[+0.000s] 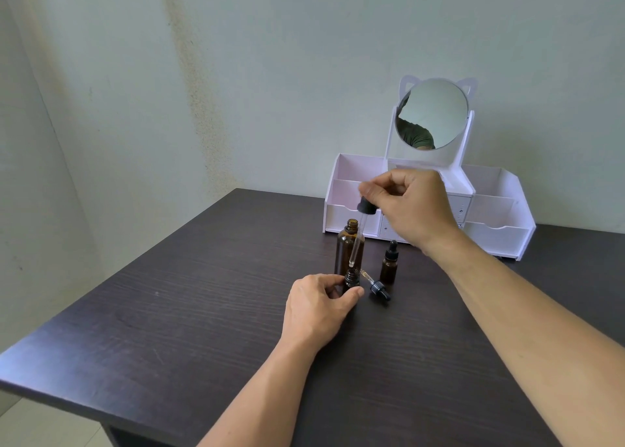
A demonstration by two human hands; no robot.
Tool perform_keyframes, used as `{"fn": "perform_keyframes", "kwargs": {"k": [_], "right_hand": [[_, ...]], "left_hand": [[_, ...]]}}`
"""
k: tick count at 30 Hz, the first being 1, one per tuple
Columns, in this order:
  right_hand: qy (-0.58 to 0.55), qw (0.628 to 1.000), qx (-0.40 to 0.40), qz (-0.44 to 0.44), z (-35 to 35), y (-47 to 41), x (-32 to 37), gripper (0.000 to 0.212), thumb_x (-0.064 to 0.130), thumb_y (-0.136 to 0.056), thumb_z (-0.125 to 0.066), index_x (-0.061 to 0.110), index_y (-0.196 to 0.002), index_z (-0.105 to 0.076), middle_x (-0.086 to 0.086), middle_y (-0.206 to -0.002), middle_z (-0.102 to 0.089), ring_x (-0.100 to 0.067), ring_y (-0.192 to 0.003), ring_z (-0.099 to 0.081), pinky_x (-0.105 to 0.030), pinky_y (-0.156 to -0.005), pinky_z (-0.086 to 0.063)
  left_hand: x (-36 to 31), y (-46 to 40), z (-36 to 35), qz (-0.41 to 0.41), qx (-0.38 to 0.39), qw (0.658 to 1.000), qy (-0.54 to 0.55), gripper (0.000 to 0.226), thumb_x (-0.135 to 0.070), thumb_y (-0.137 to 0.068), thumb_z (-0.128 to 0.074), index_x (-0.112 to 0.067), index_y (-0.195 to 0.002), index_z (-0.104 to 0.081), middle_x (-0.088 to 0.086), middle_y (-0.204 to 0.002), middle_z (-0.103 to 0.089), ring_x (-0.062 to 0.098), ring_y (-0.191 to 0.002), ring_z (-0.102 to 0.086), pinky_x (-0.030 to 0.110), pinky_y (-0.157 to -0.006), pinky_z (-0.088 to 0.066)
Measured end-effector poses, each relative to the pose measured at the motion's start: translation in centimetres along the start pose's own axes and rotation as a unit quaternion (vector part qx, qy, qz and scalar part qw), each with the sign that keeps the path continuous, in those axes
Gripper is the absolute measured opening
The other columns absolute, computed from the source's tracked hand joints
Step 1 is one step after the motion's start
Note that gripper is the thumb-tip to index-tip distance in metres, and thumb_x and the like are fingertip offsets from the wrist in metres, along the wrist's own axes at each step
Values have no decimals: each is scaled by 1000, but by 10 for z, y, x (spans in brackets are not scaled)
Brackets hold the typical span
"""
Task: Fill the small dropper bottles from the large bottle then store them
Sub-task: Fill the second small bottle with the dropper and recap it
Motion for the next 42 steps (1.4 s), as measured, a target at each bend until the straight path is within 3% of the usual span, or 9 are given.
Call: {"fn": "perform_keyframes", "kwargs": {"k": [4, 8, 12, 23, 28, 35, 39, 42], "right_hand": [[-31, 997, -72, 21, 16, -17, 12, 10, 20, -84, -72, 16, -75, -72, 3, -71, -72, 2, -58, -66, -15, -62, -51], [-36, 991, -114, 57, 20, -29, 23, 11, 13, -87, -69, 2, -86, -71, 3, -71, -68, 8, -55, -63, -4, -57, -45], [-17, 993, -101, 56, 11, -35, 18, 14, 15, -86, -69, 2, -81, -72, -4, -70, -71, 1, -57, -66, -9, -62, -50], [41, 999, 9, -22, -30, -17, -29, 12, 22, -85, -71, 13, -77, -73, -1, -72, -73, -12, -69, -71, -31, -75, -57], [78, 996, 10, -32, -35, -9, -39, 17, 27, -83, -73, 10, -86, -75, -3, -81, -72, -13, -74, -64, -28, -73, -52], [67, 995, 15, -70, -35, -6, -42, 17, 29, -81, -74, 14, -89, -72, -1, -84, -73, -12, -81, -69, -29, -77, -57], [61, 995, 11, -73, -28, -4, -40, 29, 32, -81, -75, 12, -101, -68, 0, -96, -71, -12, -87, -67, -27, -80, -55], [89, 994, -22, -55, -14, 8, -38, 21, 27, -81, -74, 14, -97, -68, 2, -90, -70, -9, -80, -66, -28, -79, -56]], "left_hand": [[0, 0, 0, 0, 3, 1000, 2, 25, -50, -80, -71, -32, -97, -75, -7, -67, -63, 5, -61, -57, 30, -65, -54], [1, -1, 0, 3, 2, 1000, 2, 26, -51, -79, -71, -32, -97, -75, -6, -68, -63, 6, -61, -56, 32, -67, -55], [1, 0, 0, 4, 2, 1000, 3, 26, -50, -80, -71, -31, -97, -75, -6, -68, -63, 5, -60, -55, 32, -67, -55], [2, -3, -1, -4, -4, 1000, -15, 36, -53, -80, -69, -28, -107, -73, -10, -68, -60, 5, -61, -55, 22, -60, -50], [4, -3, -2, -3, -6, 1000, -10, 43, -54, -80, -70, -27, -114, -71, -10, -69, -61, 4, -60, -56, 18, -58, -45], [3, -2, -1, 4, -1, 1000, -10, 44, -54, -79, -69, -27, -114, -71, -10, -71, -62, 5, -63, -58, 20, -61, -49], [0, 0, 0, 9, -2, 1000, -7, 38, -52, -79, -71, -27, -108, -73, -8, -71, -63, 7, -65, -59, 30, -68, -56], [-2, 0, 1, 13, -3, 1000, -2, 37, -51, -79, -72, -26, -107, -73, -6, -71, -64, 9, -66, -60, 35, -72, -57]]}}
Point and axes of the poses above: each hand's wrist, its own y-axis away from the middle knuckle, its own z-axis out of the back of the hand, x = y × z, the point moved 3 cm from there along -y, towards the middle knuckle
